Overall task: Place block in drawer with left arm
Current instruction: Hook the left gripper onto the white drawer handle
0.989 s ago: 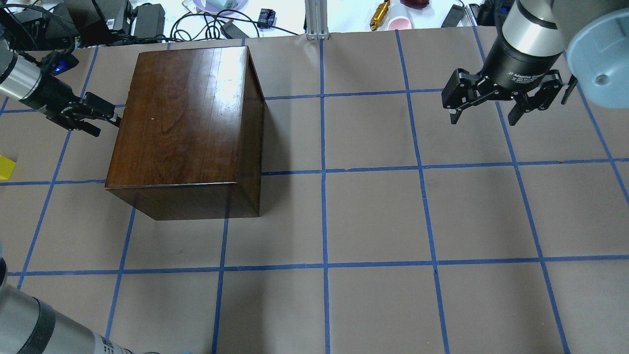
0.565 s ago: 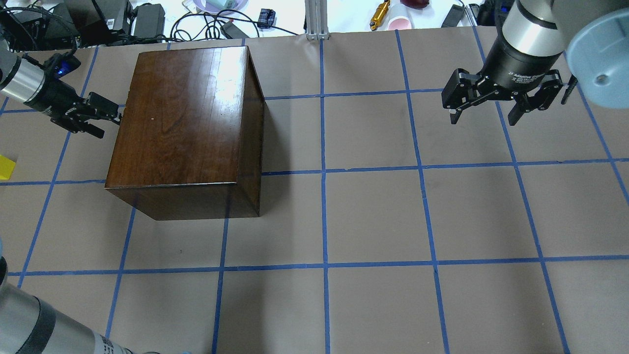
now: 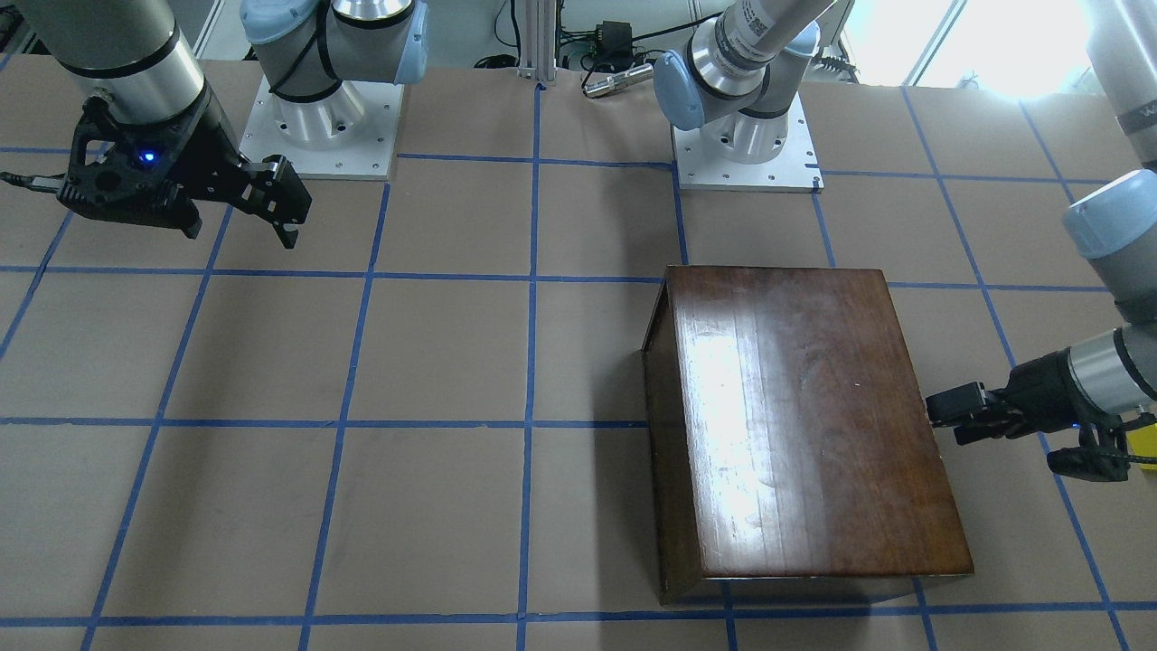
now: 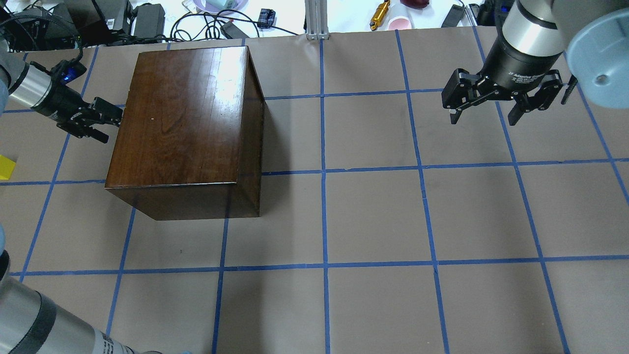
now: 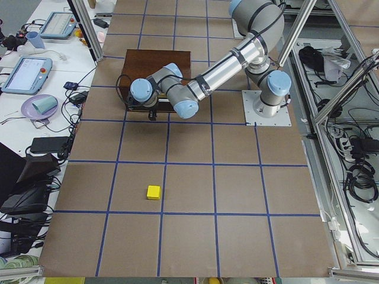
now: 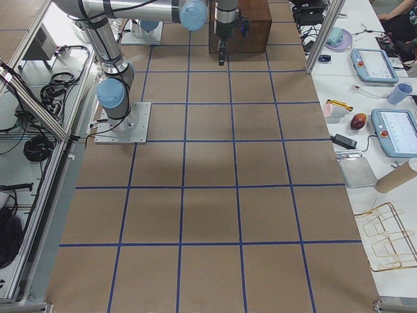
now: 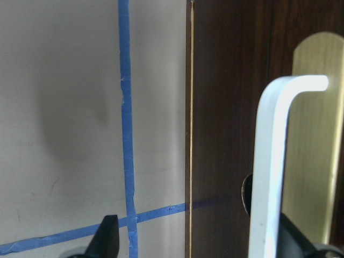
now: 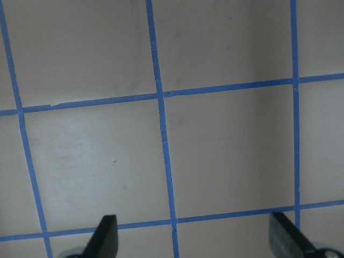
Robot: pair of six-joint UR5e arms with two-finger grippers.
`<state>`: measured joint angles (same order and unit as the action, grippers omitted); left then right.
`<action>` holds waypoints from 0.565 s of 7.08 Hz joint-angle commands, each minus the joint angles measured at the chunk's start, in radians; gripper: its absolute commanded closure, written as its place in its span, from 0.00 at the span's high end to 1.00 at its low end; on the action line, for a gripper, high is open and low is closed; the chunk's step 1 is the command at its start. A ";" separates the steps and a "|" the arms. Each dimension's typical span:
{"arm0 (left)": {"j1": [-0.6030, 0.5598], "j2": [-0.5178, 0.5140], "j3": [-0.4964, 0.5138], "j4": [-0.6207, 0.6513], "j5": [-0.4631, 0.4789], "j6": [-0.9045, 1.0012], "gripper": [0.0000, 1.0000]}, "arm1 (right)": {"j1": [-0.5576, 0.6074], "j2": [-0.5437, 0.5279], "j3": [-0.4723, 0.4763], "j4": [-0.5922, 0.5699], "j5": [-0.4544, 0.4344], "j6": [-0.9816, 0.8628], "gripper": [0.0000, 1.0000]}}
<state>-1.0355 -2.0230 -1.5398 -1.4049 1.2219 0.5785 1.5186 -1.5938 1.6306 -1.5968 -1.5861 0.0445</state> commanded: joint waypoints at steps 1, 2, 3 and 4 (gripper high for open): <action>0.000 -0.006 0.000 0.001 0.002 0.003 1.00 | 0.000 0.000 0.000 0.000 0.000 0.000 1.00; 0.000 -0.008 0.004 0.001 0.004 0.007 0.94 | 0.000 0.000 0.000 0.000 0.000 0.000 1.00; 0.000 -0.010 0.010 0.001 0.005 0.009 0.91 | 0.000 0.000 0.000 0.000 0.000 0.000 1.00; 0.002 -0.010 0.018 0.001 0.016 0.009 0.91 | 0.000 0.000 0.000 0.000 0.000 0.000 1.00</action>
<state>-1.0352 -2.0317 -1.5303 -1.4037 1.2288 0.5864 1.5187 -1.5938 1.6306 -1.5969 -1.5862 0.0445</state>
